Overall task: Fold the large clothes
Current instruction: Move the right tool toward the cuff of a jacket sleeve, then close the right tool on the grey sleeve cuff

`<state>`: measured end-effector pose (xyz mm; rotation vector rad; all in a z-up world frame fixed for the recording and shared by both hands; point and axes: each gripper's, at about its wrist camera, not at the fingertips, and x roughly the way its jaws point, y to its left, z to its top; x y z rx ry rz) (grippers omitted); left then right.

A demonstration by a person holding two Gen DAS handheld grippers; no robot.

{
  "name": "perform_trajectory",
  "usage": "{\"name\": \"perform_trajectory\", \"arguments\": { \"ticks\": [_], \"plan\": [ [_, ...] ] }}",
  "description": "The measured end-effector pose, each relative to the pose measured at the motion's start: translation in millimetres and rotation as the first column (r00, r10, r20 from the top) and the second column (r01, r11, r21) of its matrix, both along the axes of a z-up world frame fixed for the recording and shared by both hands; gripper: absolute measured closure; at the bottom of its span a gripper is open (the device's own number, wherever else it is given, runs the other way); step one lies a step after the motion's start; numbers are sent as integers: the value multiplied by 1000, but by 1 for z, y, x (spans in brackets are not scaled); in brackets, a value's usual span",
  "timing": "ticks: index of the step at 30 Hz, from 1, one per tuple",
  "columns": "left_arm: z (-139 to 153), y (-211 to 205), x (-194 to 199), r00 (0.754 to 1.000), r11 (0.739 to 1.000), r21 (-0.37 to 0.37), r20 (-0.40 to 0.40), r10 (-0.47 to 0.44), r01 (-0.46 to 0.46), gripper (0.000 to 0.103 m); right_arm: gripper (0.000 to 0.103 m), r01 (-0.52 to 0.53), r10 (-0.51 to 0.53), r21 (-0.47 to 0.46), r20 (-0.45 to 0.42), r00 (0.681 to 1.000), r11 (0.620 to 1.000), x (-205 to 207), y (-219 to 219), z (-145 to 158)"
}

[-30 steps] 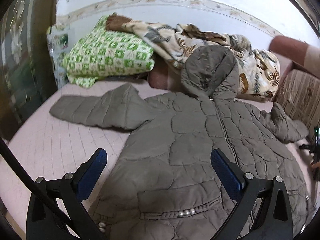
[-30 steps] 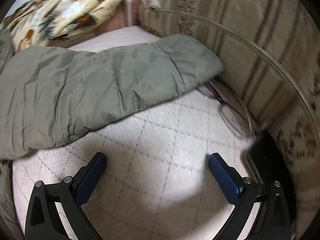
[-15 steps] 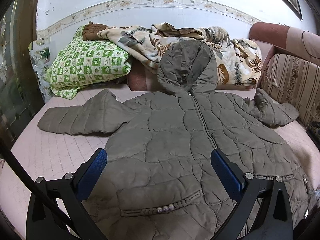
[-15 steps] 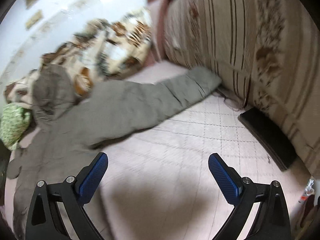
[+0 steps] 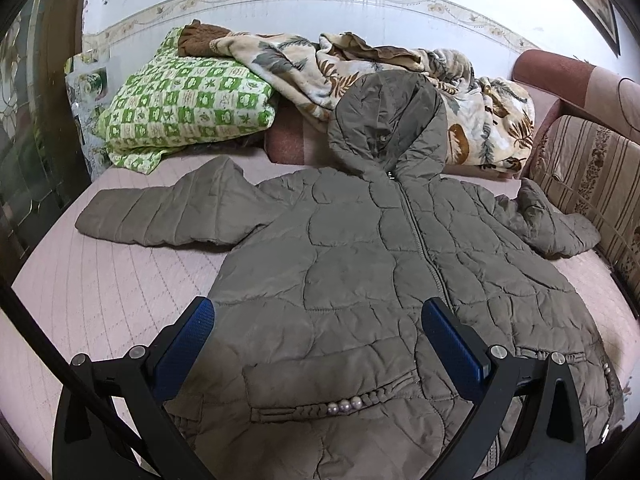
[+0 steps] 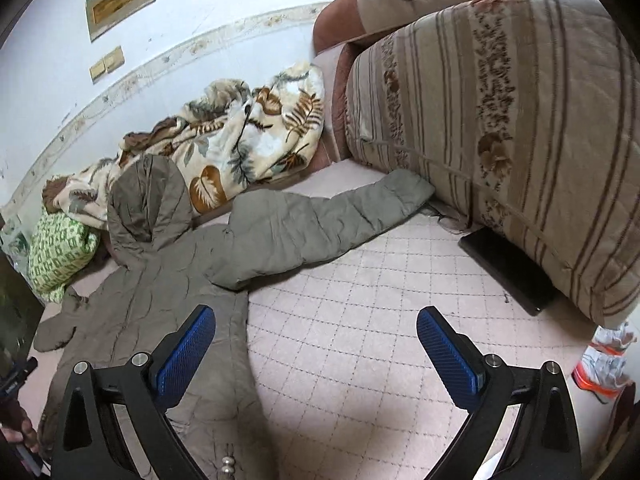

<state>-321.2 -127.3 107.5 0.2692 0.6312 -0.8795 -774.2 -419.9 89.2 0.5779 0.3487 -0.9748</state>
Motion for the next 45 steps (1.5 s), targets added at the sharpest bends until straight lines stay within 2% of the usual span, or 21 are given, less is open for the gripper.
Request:
{"name": "perform_trajectory", "arguments": {
  "ticks": [3, 5, 8, 12, 17, 25, 31, 33, 37, 39, 42, 45],
  "plan": [
    [-4, 0, 2, 1000, 1000, 14, -3, 1, -1, 0, 1, -24, 20, 63, 56, 998, 998, -7, 2, -7],
    [-7, -2, 3, 1000, 1000, 24, -16, -1, 1, 0, 1, -41, 35, 88, 62, 997, 995, -7, 3, -11],
    [-8, -3, 3, 1000, 1000, 24, -25, -4, 5, 0, 1, -84, 80, 84, 55, 995, 993, -3, 12, -13],
    [-5, 1, -1, 1000, 1000, 19, 15, -5, 5, 0, 1, -102, 102, 78, 8, 995, 992, 7, 15, -17],
    [-4, 7, 0, 998, 999, 34, 55, 10, -12, 0, 1, -97, 93, 91, 50, 994, 991, 5, 11, -16],
    [-3, 8, 7, 999, 1000, 10, 20, 29, -30, 0, 1, -116, 112, 106, 41, 993, 988, 11, 10, -19],
    [2, -8, 10, 996, 996, -16, -32, 82, -83, 0, 1, -152, 131, 163, 136, 982, 975, 6, -5, -32],
    [2, -17, 14, 994, 995, -23, -51, 97, -98, 0, 2, -154, 110, 206, 211, 971, 966, 2, -19, -39],
    [-2, -37, 19, 993, 994, -9, -20, 112, -113, 0, 4, -107, 24, 276, 285, 958, 955, -7, -49, -51],
    [-13, -45, 24, 993, 994, 7, -31, 112, -112, 0, 12, -92, -19, 304, 343, 939, 948, -14, -67, -57],
    [-27, -51, 31, 993, 994, 55, -67, 102, -99, 0, 31, -29, -90, 334, 335, 938, 942, -18, -99, -62],
    [-34, -50, 36, 991, 996, 61, -108, 73, -67, 0, 33, 42, -176, 363, 346, 921, 931, -21, -135, -68]
  ]
}}
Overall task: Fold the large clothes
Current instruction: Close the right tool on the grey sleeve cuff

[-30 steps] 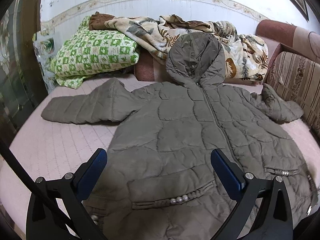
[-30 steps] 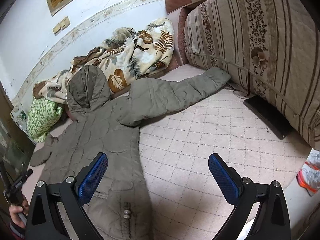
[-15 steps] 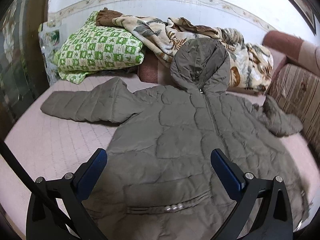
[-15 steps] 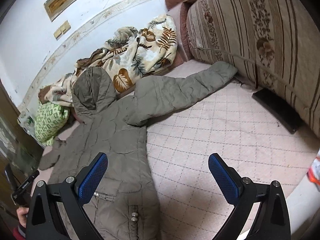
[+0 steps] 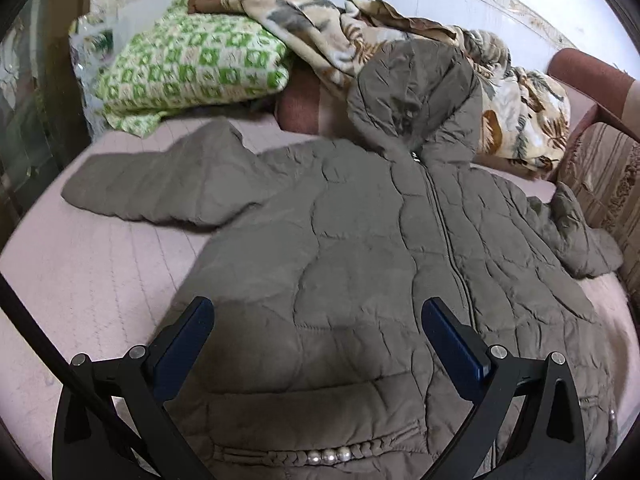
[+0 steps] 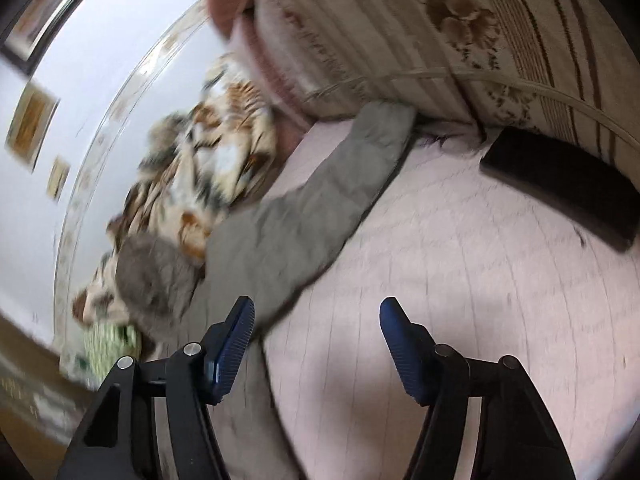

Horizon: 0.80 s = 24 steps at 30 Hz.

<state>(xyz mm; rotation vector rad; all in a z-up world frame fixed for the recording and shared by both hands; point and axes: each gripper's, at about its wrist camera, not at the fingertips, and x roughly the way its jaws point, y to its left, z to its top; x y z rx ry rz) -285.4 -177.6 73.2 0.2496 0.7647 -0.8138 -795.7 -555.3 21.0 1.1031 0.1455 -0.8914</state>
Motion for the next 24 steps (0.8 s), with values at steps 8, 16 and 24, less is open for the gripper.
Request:
{"name": "perform_trajectory", "arguments": {
  "ticks": [8, 16, 24],
  "plan": [
    [-6, -9, 1, 999, 999, 21, 7, -38, 37, 0, 34, 164, -163, 13, -65, 985, 986, 2, -86, -18],
    [-9, -19, -9, 994, 995, 45, 47, -94, 92, 0, 54, 212, -208, 34, -92, 974, 977, 17, -148, -44],
    [-14, -24, -10, 993, 992, 59, 46, -111, 108, 0, 60, 218, -214, 26, -114, 970, 976, 26, -193, -57]
  ]
}}
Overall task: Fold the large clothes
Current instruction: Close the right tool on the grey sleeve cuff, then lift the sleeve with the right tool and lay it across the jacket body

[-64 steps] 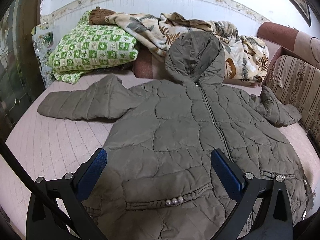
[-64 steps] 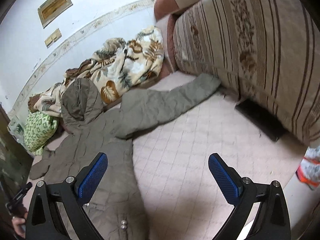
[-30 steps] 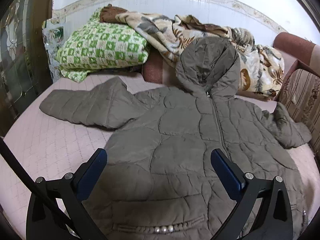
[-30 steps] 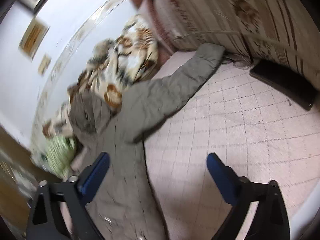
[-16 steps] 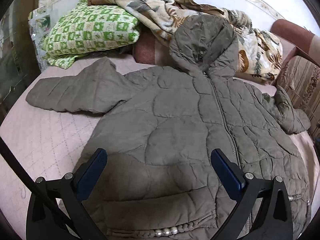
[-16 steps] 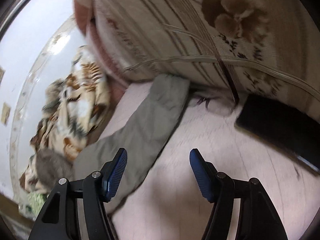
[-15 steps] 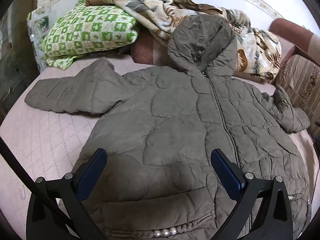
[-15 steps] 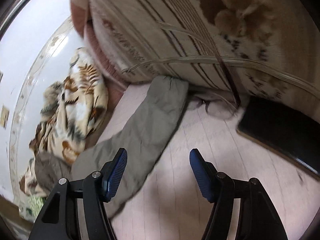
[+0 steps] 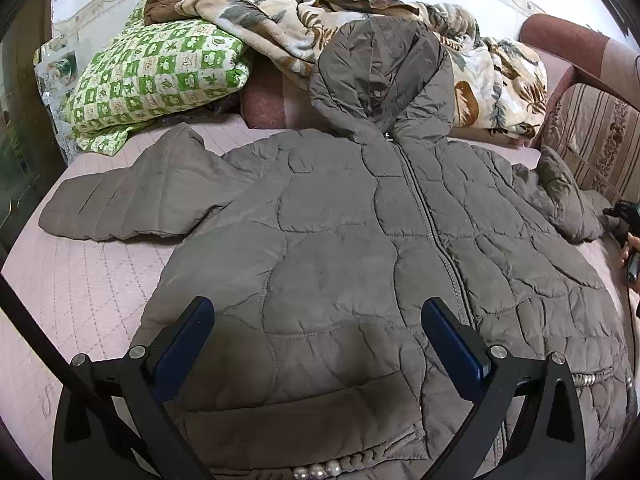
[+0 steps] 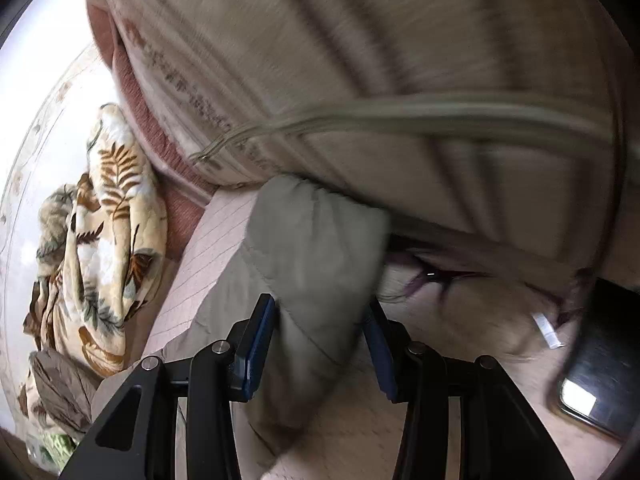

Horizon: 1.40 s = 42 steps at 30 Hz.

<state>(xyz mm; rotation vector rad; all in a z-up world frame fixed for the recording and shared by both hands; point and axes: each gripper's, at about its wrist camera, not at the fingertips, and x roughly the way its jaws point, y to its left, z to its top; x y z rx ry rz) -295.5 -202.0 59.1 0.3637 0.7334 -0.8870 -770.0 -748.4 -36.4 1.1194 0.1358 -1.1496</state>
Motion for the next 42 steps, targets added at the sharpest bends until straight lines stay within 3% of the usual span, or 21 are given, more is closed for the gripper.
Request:
{"name": "perform_trajectory", "arguments": {
  "ticks": [1, 2, 8, 15, 20, 33, 42],
  "plan": [
    [-1, -1, 0, 1000, 1000, 3, -1, -3, 3, 0, 82, -16, 15, -12, -24, 1000, 1000, 4, 0, 3],
    [-1, -1, 0, 1000, 1000, 4, -1, -4, 4, 0, 85, -23, 21, -34, -54, 998, 999, 8, 3, 9],
    [1, 1, 0, 1000, 1000, -7, -2, 1, -1, 0, 89, -16, 5, -178, -62, 998, 984, 5, 38, 60],
    [9, 12, 4, 1000, 999, -35, -4, 24, -24, 0, 89, -21, -4, -317, -80, 997, 948, -15, 80, 158],
    [16, 21, 5, 999, 998, -56, -1, 39, -39, 0, 89, -72, 32, -367, -114, 993, 927, -8, 106, 211],
    [24, 50, 24, 996, 993, -77, -15, 93, -94, 0, 89, -306, 218, -471, -233, 948, 827, 97, 186, 304],
    [29, 65, 32, 993, 989, -95, -32, 111, -113, 0, 89, -485, 371, -476, -318, 873, 733, 196, 244, 317]
  ]
}}
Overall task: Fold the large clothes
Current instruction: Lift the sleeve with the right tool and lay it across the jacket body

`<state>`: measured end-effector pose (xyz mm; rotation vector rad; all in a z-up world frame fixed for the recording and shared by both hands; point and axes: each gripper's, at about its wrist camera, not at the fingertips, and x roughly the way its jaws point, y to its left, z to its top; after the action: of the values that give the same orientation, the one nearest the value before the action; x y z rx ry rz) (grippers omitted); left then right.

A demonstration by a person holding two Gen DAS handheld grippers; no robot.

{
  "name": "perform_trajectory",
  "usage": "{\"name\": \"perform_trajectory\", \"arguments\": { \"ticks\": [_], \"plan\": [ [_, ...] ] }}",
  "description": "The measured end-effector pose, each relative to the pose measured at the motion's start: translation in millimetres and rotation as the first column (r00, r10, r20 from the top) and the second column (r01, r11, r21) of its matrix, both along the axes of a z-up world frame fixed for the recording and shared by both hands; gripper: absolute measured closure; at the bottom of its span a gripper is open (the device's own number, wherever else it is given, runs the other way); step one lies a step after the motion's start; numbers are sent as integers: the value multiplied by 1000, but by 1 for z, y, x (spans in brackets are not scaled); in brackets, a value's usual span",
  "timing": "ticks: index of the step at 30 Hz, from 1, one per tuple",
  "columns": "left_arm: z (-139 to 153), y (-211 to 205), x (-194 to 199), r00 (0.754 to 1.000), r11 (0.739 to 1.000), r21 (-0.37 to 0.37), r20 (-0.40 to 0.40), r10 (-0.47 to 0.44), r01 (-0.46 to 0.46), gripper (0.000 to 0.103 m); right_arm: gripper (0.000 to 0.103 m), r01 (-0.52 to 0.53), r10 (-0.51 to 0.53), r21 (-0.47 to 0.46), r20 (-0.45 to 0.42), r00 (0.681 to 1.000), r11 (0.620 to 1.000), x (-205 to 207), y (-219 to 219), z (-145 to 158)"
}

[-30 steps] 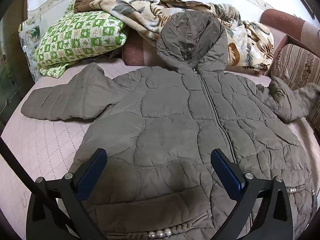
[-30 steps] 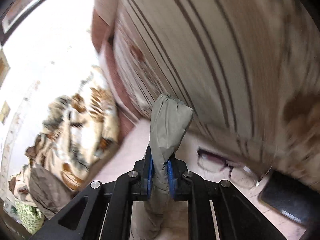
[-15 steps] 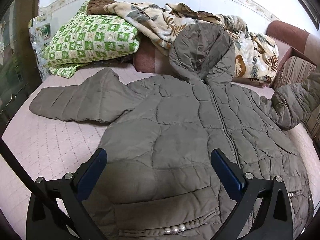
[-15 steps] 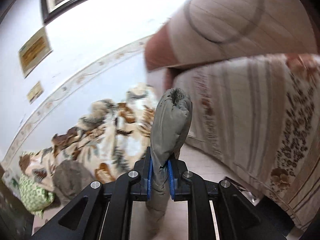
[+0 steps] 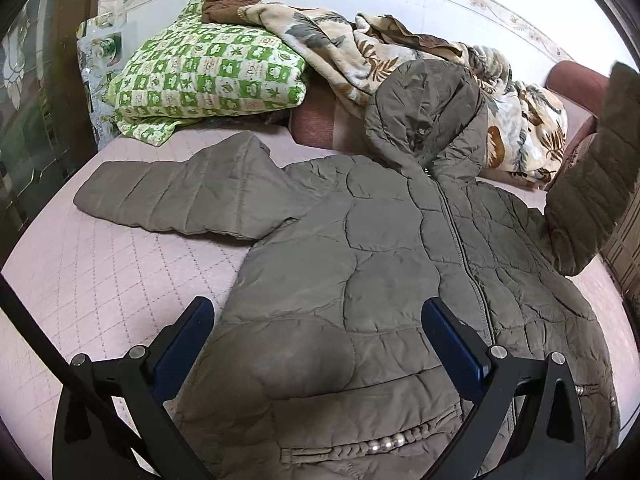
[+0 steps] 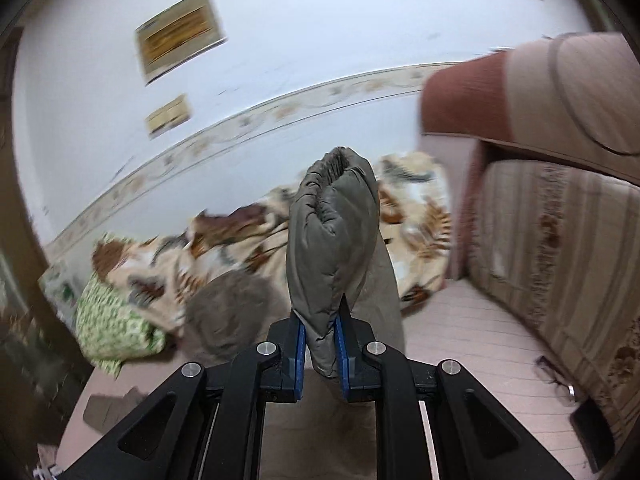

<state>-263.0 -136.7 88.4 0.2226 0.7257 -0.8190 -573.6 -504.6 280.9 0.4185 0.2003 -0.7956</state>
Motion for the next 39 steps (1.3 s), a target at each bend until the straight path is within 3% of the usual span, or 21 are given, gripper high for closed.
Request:
{"name": "perform_trajectory", "arguments": {
  "ticks": [7, 13, 22, 27, 30, 33, 36, 38, 39],
  "plan": [
    [1, 9, 5, 1000, 1000, -11, -11, 15, -15, 0, 89, -165, 163, -20, -78, 984, 986, 78, 55, -12],
    [-1, 11, 10, 999, 1000, -5, -28, 26, -26, 0, 89, -301, 297, 12, -196, 935, 954, 158, 102, -57],
    [-6, 14, 18, 997, 999, 5, -61, 43, -43, 0, 89, -394, 430, 174, -414, 802, 903, 264, 153, -203],
    [-10, 14, 22, 996, 999, 13, -72, 50, -49, 0, 88, -379, 444, 232, -480, 757, 896, 291, 162, -263],
    [-12, 15, 25, 995, 999, 11, -88, 53, -52, 0, 69, -393, 490, 292, -482, 727, 872, 299, 164, -280],
    [-12, 14, 26, 995, 999, 8, -90, 52, -51, 0, 51, -470, 555, 295, -442, 705, 832, 291, 173, -268],
    [-12, 12, 26, 994, 999, 10, -93, 51, -50, 0, 47, -562, 640, 307, -349, 685, 768, 269, 175, -247],
    [-13, 11, 26, 994, 999, 10, -98, 50, -49, 0, 42, -579, 637, 265, -312, 705, 771, 251, 171, -228],
    [-13, 11, 25, 994, 999, 11, -97, 49, -49, 0, 32, -568, 619, 245, -303, 725, 786, 244, 166, -221]
  ]
}}
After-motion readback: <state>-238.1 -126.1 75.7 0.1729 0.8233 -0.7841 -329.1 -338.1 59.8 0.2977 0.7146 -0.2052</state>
